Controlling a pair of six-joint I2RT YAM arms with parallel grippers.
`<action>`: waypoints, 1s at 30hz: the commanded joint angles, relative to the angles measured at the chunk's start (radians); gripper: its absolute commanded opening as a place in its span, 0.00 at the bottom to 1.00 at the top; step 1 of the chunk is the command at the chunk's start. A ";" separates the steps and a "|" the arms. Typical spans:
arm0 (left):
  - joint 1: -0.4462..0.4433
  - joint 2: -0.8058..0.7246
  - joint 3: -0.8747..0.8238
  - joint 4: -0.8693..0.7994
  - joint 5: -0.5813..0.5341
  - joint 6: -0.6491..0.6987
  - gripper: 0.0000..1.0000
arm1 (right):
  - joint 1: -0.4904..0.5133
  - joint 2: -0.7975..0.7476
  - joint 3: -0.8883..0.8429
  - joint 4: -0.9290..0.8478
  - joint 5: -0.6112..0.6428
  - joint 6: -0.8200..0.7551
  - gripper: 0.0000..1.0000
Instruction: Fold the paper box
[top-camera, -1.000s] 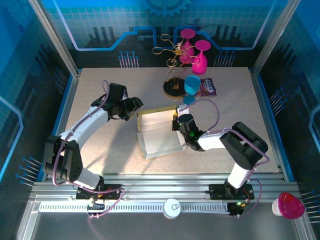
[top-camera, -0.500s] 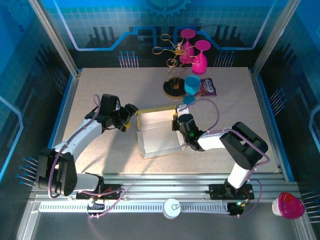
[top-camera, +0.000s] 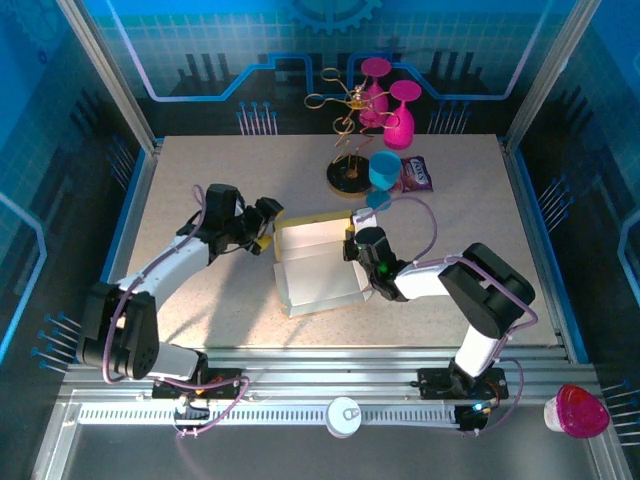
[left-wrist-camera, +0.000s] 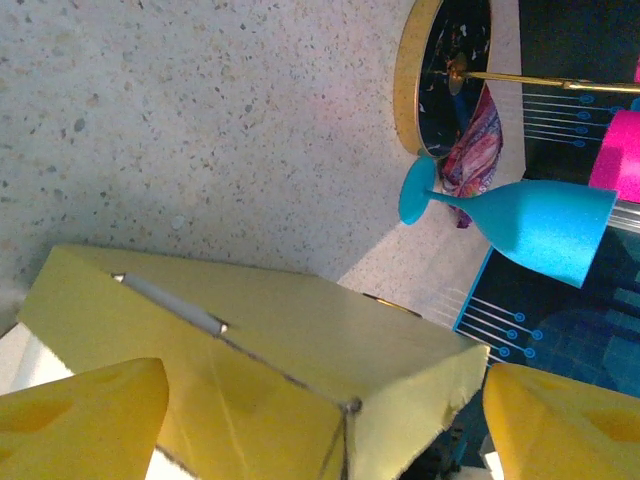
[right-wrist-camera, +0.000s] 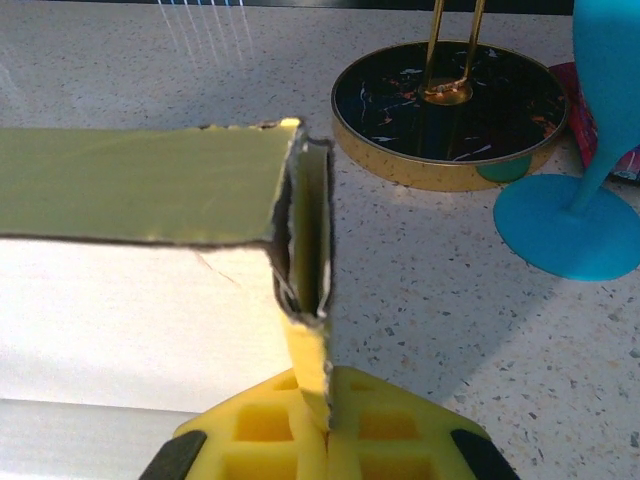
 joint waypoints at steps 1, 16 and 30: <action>-0.028 0.040 -0.019 0.065 0.026 0.017 0.81 | 0.010 0.024 0.018 -0.004 0.014 -0.002 0.00; -0.094 0.041 -0.082 0.092 -0.035 0.032 0.75 | 0.015 0.038 0.012 0.002 0.014 0.012 0.00; -0.165 -0.059 -0.196 0.040 -0.145 0.152 0.58 | 0.040 0.059 -0.069 0.110 0.066 -0.059 0.00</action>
